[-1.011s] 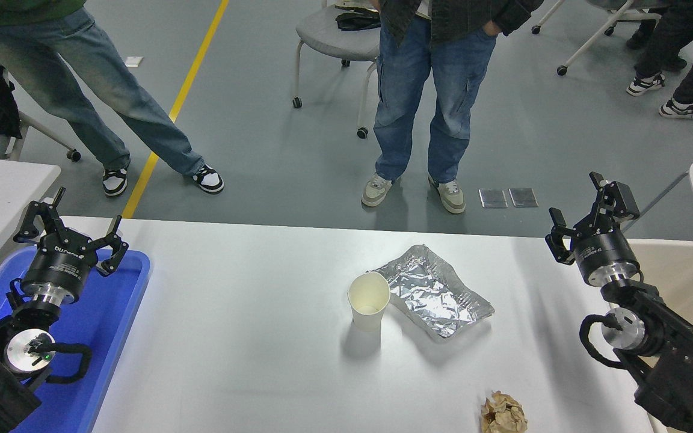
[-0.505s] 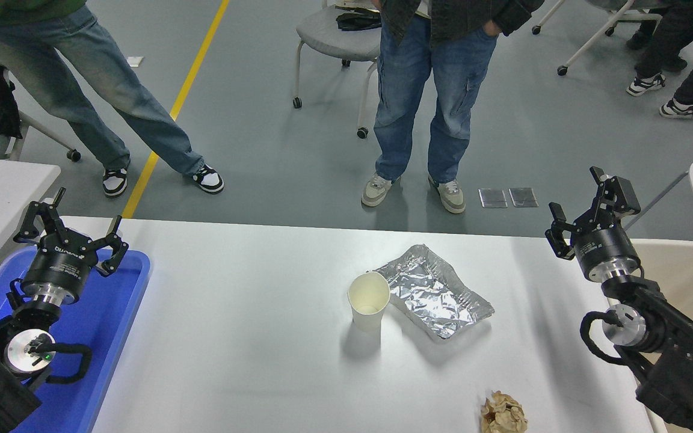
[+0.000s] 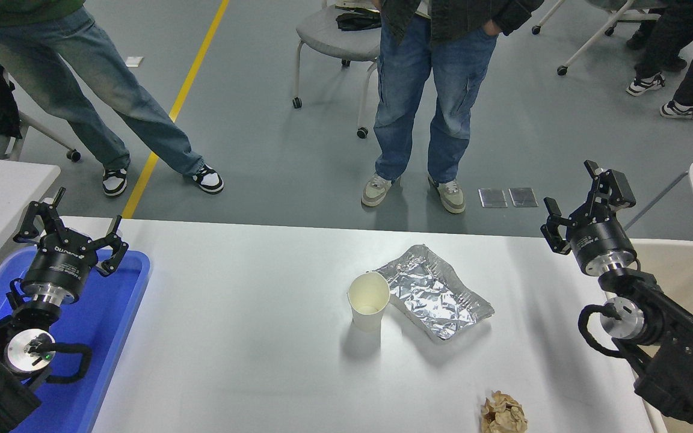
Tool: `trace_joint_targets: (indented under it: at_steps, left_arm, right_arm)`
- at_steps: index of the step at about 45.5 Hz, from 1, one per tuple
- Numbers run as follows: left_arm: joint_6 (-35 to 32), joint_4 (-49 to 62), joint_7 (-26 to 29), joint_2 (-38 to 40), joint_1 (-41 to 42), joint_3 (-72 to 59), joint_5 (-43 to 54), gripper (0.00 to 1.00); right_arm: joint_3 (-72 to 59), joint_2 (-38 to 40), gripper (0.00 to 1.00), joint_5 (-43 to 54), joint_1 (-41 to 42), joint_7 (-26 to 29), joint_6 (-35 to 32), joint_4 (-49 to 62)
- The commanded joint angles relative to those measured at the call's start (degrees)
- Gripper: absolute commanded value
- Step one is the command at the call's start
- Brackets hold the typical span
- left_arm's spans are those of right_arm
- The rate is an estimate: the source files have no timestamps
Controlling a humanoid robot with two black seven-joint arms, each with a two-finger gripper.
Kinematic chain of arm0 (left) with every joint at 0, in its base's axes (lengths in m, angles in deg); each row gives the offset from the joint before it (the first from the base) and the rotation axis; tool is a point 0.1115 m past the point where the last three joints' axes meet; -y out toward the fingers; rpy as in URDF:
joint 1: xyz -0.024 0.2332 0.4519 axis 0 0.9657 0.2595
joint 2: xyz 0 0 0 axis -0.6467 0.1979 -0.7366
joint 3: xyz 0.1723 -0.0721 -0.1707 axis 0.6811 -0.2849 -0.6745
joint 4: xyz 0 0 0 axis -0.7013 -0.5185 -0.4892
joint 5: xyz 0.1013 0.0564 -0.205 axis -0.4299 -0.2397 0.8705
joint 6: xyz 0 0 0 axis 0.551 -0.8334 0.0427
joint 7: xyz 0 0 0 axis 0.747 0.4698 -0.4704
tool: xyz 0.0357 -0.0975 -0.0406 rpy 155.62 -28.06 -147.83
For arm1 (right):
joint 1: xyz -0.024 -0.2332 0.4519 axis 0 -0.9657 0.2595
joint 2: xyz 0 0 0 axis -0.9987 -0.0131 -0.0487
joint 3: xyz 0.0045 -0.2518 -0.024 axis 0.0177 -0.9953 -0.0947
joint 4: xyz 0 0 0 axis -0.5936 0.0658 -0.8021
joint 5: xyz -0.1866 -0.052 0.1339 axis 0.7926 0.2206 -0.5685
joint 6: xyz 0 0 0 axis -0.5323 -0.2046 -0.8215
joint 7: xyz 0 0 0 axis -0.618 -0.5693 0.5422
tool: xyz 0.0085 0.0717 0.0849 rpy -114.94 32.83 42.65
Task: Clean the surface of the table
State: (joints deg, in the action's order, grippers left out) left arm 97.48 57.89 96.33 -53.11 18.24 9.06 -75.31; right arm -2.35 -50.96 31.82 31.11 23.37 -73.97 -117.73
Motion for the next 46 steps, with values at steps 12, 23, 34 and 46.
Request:
trace_joint_targets:
  at_steps: [12,23,34,46]
  left_arm:
    - [0.0,0.0,0.0,0.0,0.0,0.0,0.0,1.0]
    - [0.0,0.0,0.0,0.0,0.0,0.0,0.0,1.0]
    - [0.0,0.0,0.0,0.0,0.0,0.0,0.0,1.0]
    - [0.0,0.0,0.0,0.0,0.0,0.0,0.0,1.0]
  right_arm:
    - [0.6,6.2,1.0,0.0,-0.6,10.7,3.8,-11.6]
    - [-0.4,10.8,1.0,3.8,0.0,18.0,2.5,-17.9]
    - [-2.7,13.1,1.0,10.4,-0.8,28.4,1.1,-28.2]
    - [-15.8,13.6,1.0,16.1,6.7,32.1,0.1,-33.8]
